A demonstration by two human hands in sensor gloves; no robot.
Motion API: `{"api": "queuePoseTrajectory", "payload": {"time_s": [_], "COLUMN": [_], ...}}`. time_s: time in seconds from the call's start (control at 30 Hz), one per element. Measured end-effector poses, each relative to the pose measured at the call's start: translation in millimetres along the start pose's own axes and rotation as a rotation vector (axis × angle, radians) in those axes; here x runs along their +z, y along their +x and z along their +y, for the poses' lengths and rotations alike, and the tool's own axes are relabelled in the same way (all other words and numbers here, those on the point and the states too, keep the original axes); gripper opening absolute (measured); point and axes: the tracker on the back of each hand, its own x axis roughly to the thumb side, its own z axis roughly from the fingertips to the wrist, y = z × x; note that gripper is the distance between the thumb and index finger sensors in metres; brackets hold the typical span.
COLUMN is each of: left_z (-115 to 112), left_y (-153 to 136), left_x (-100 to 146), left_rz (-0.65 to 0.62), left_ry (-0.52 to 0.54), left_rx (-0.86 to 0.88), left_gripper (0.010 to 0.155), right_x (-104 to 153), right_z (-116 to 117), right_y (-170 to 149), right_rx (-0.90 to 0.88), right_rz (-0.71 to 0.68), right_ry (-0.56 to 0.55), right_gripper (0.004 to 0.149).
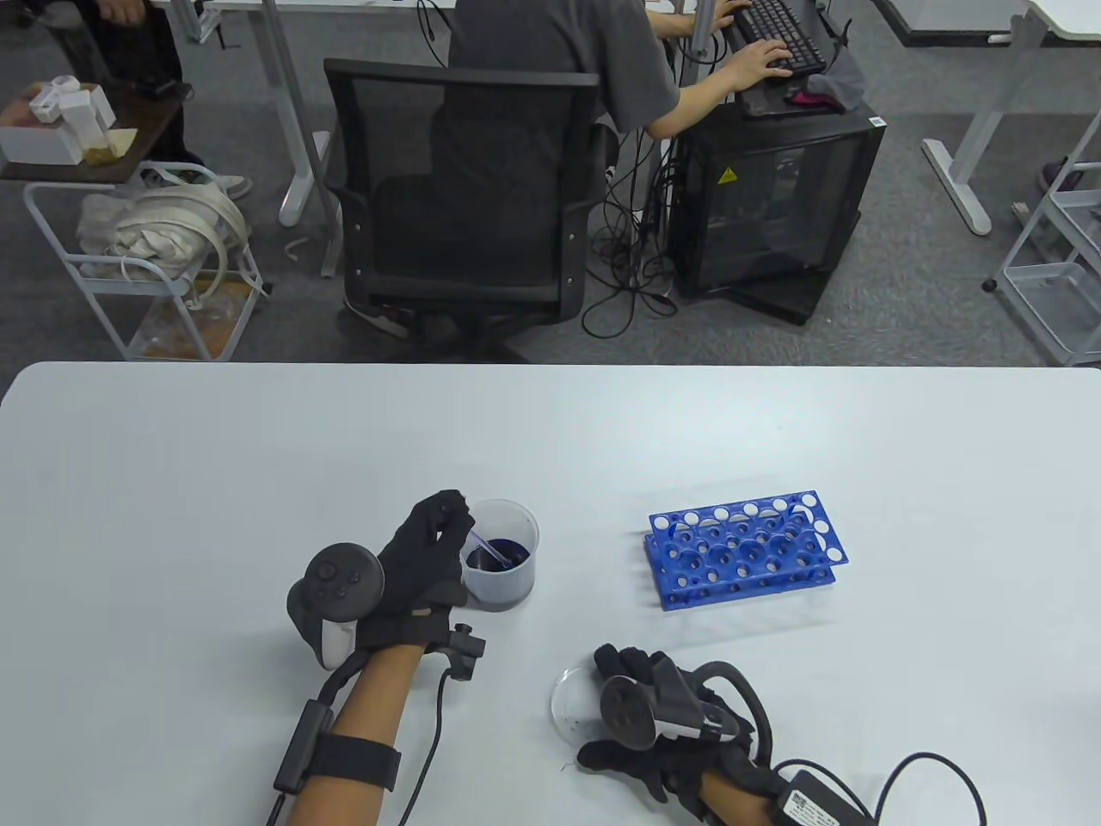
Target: Dip glass rod and spread liquid on culture dish
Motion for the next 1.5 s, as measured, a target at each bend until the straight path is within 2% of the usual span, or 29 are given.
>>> {"api": "queuePoseTrajectory", "payload": {"time_s": [0.2, 0.3, 0.47, 0.53, 0.6, 0.67, 0.8, 0.87, 0.97, 1.23, 1.33, 1.5], "left_z": [2.0, 13.5, 39.0, 38.9, 30.3, 12.5, -18.9, -30.8, -44.7, -75.0, -78.0, -72.6], "left_y": [-0.3, 5.8, 45.8, 63.7, 77.8, 85.4, 75.4, 67.6, 58.6, 55.0, 57.0, 60.1], "left_x": [0.0, -0.3, 7.3, 16.5, 29.0, 49.5, 83.2, 90.3, 94.2, 101.6, 99.5, 93.8], "left_rz": [-0.019, -0.027, -0.158, -0.213, -0.248, -0.289, -0.307, -0.286, -0.294, -0.277, -0.277, -0.341], "left_ry": [0.006, 0.051, 0.136, 0.125, 0.051, -0.047, -0.177, -0.245, -0.299, -0.410, -0.416, -0.367], "left_rx": [-0.048, 0.036, 0.153, 0.197, 0.233, 0.219, 0.177, 0.146, 0.060, 0.051, 0.043, -0.069], "left_gripper": [0.044, 0.045, 0.045, 0.045, 0.045, 0.045, 0.045, 0.045, 0.045, 0.044, 0.045, 0.045], "right_x": [0.3, 0.3, 0.3, 0.3, 0.2, -0.1, -0.3, -0.4, -0.3, -0.3, -0.2, -0.2], "right_z": [0.3, 0.3, 0.5, 0.5, 0.6, 0.6, 0.7, 0.8, 0.8, 1.0, 1.1, 1.1], "right_y": [-0.4, -0.3, -0.4, -0.4, -0.7, -0.7, -1.1, -1.1, -1.3, -1.5, -1.8, -1.8], "right_rx": [0.001, 0.002, -0.001, -0.002, -0.006, -0.008, -0.008, -0.007, -0.007, -0.006, -0.006, -0.006], "right_rz": [0.000, 0.001, -0.001, -0.001, -0.003, -0.007, -0.011, -0.011, -0.011, -0.011, -0.012, -0.012], "right_ry": [0.001, 0.001, 0.001, 0.000, 0.000, 0.000, -0.001, 0.000, -0.001, 0.001, 0.001, 0.002], "right_gripper": [0.106, 0.106, 0.105, 0.106, 0.105, 0.105, 0.106, 0.106, 0.106, 0.105, 0.105, 0.106]}}
